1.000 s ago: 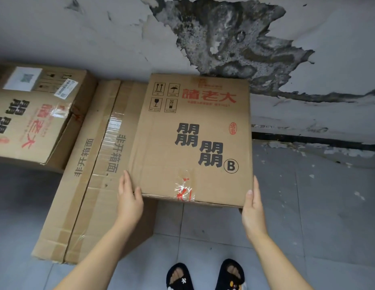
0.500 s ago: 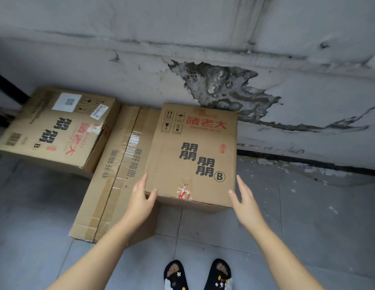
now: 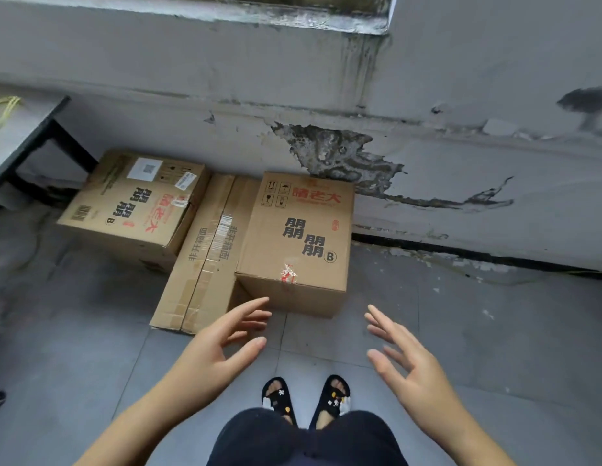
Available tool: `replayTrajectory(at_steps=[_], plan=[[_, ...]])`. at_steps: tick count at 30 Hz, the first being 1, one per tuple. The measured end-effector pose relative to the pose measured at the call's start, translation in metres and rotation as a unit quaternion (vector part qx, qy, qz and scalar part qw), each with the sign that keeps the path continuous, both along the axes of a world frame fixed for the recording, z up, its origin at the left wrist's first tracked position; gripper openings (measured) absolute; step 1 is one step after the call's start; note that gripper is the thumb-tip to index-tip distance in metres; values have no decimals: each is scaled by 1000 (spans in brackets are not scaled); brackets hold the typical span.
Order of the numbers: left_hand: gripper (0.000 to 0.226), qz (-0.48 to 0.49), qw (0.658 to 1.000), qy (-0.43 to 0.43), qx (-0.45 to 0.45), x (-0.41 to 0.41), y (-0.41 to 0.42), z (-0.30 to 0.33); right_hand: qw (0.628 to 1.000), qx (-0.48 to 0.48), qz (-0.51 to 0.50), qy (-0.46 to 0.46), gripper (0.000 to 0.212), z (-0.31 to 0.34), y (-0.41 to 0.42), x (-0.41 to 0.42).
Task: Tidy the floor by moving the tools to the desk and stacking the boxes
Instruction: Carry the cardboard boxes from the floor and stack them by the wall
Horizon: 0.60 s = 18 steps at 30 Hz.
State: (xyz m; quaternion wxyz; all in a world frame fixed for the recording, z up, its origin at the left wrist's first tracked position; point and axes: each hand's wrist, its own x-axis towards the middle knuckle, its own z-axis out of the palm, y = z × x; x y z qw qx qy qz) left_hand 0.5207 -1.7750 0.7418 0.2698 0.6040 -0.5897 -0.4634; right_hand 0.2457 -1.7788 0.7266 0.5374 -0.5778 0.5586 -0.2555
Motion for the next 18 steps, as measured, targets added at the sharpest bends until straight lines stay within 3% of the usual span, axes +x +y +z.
replayTrajectory(at_steps=[8,18], plan=[[46,27,997,46,-47,-16,26,1,991,-21,-130,-22,62,2,55,-20],[50,-179,981,73,-32,-25,2,-22,937,-41,-346,-28,64,-1,113,24]])
